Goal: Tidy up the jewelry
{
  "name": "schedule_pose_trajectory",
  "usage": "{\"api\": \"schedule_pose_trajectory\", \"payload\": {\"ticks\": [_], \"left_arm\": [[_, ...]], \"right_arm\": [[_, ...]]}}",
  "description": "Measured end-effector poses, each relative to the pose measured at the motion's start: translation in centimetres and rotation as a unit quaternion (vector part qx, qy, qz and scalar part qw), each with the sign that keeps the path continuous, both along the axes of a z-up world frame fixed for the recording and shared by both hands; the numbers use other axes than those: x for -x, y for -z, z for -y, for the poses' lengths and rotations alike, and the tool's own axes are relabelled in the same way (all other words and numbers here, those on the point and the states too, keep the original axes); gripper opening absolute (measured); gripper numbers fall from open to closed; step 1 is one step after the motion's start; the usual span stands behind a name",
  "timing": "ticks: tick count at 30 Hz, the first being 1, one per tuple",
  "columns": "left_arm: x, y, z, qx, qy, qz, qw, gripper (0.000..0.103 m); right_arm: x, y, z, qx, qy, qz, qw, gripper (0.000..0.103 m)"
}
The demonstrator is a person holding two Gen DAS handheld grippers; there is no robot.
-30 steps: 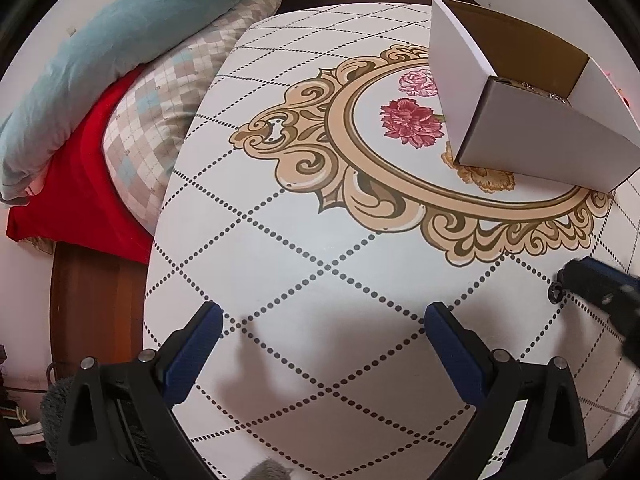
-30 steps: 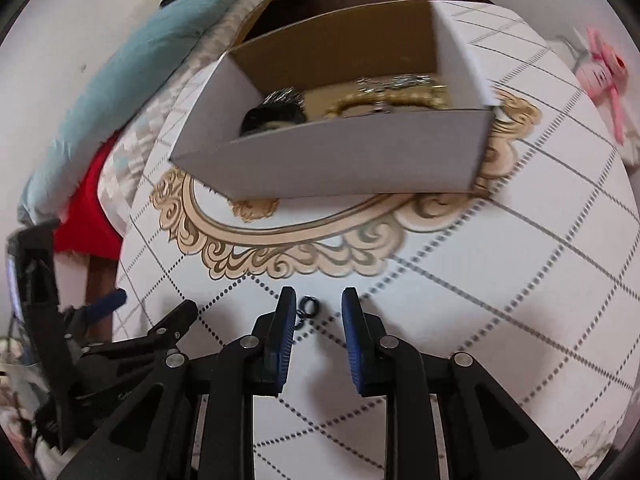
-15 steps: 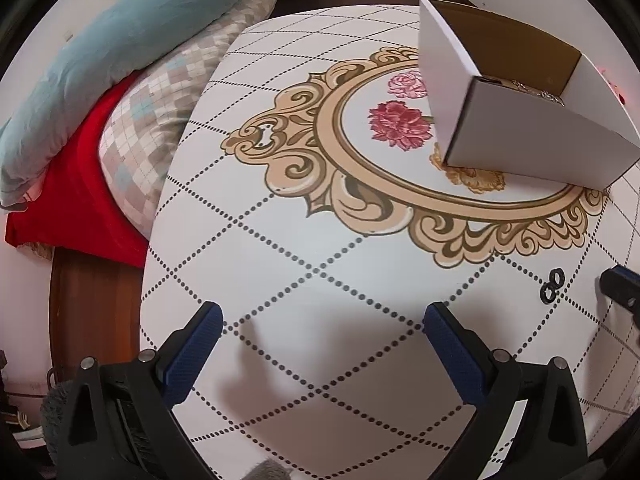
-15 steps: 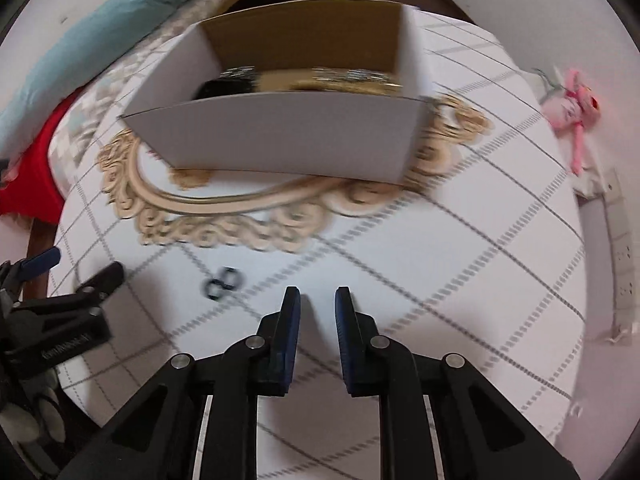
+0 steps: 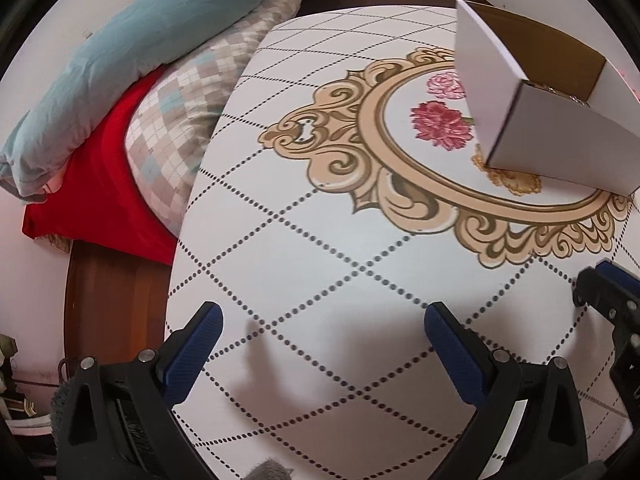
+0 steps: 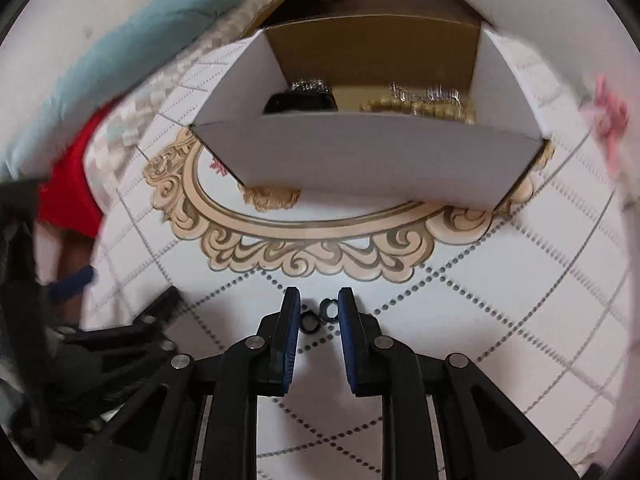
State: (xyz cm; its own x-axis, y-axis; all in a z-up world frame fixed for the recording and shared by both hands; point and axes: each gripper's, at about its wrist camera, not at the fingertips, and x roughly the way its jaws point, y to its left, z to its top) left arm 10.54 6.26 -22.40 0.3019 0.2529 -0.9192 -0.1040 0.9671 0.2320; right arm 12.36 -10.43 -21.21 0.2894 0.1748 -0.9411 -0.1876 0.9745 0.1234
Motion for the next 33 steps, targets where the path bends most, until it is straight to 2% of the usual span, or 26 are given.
{"api": "schedule_pose_trajectory", "payload": {"ticks": [2, 3, 8, 12, 18, 23, 27, 28, 29, 30, 33], "left_arm": [[-0.1, 0.1, -0.2, 0.001, -0.004, 0.000, 1.0000, 0.103], [-0.2, 0.0, -0.2, 0.001, -0.004, 0.000, 1.0000, 0.103], [-0.1, -0.1, 0.6, 0.008, 0.006, 0.001, 0.9999, 0.103], [0.1, -0.3, 2.7, 0.028, 0.027, 0.002, 0.9992, 0.103], [0.7, -0.8, 7.8, 0.086, 0.081, 0.018, 0.9928, 0.103], [1.0, -0.5, 11.1, 0.079, 0.118, 0.026, 0.9895, 0.100], [0.9, -0.5, 12.3, 0.074, 0.138, 0.038, 0.9869, 0.071], [0.9, -0.6, 12.5, 0.078, 0.142, 0.041, 0.9859, 0.067], [0.8, -0.7, 12.6, 0.083, 0.147, 0.042, 0.9847, 0.054], [0.8, -0.8, 12.8, 0.089, 0.153, 0.044, 0.9832, 0.032], [0.7, -0.7, 13.4, 0.097, 0.166, 0.039, 0.9806, 0.006]], "right_arm": [[0.3, 0.1, -0.5, 0.017, -0.007, 0.004, 1.000, 0.012], [0.4, 0.2, -0.4, 0.016, -0.005, 0.004, 1.000, 0.000], [0.9, -0.6, 2.7, -0.021, 0.030, 0.015, 0.999, 0.000], [1.6, -1.6, 7.1, -0.046, 0.071, 0.017, 0.996, 0.000], [1.9, -0.8, 10.1, -0.049, 0.106, 0.007, 0.993, 0.000], [2.0, 0.1, 11.5, -0.036, 0.129, 0.006, 0.991, 0.002], [2.3, 0.2, 12.6, -0.034, 0.144, 0.010, 0.989, 0.008], [2.3, 0.2, 12.8, -0.033, 0.145, 0.011, 0.989, 0.009], [2.3, 0.2, 13.0, -0.032, 0.147, 0.012, 0.989, 0.009], [2.3, 0.1, 13.2, -0.031, 0.151, 0.012, 0.988, 0.009], [2.4, -0.1, 13.7, -0.033, 0.159, 0.015, 0.987, 0.009]]}}
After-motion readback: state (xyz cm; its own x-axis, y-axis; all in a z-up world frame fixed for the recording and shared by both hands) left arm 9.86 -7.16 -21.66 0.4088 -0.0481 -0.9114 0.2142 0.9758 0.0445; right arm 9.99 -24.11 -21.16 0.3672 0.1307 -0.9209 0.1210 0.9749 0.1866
